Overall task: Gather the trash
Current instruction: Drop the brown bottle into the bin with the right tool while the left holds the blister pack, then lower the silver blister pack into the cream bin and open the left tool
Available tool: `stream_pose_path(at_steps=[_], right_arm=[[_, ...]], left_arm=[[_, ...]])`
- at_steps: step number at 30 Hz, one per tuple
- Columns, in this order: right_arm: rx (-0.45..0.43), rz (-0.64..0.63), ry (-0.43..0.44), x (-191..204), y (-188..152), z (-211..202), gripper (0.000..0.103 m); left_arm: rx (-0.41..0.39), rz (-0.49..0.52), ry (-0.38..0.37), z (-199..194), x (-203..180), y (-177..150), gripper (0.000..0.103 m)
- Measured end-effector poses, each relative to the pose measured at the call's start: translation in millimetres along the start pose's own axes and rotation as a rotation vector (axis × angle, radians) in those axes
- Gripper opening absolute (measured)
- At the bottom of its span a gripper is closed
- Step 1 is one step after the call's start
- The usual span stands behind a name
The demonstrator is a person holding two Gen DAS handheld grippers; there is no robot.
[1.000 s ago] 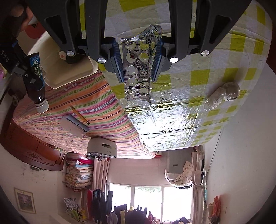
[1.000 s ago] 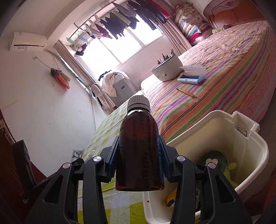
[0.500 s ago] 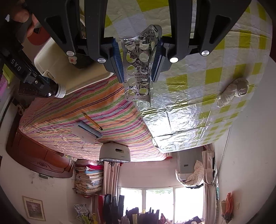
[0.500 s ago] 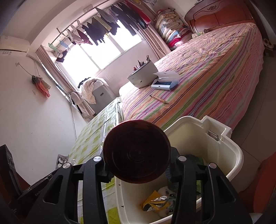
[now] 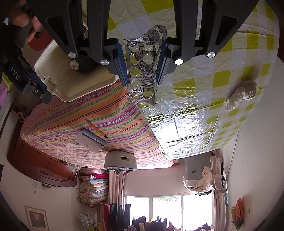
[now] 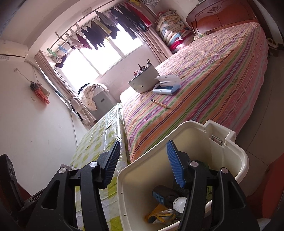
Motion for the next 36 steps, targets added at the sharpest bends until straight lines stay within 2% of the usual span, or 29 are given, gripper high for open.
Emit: stream_pose_path(at_steps=[11, 14, 36], right_arm=[[-0.028, 0.019, -0.009, -3, 4, -5, 0.055], [-0.042, 0.023, -0.025, -7, 8, -7, 0.06], [-0.077, 0.006, -0.118, -30, 19, -15, 0.067]], left_arm=[[0.015, 0.009, -0.015, 4, -6, -4, 0.032], [0.023, 0.021, -0.023, 7, -12, -6, 0.032], [0.043, 0.103, -0.117, 18, -70, -4, 0.033]])
Point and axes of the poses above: each gripper's, at about its wrist camera, not at the fingertips, and z roughly the way its jaws point, x to its left, y to its top, the point moved 10 cm from there along z, roughly the way its jaws point, and after that the axes turned 15 degrees about -x, right-handed, at the moved point
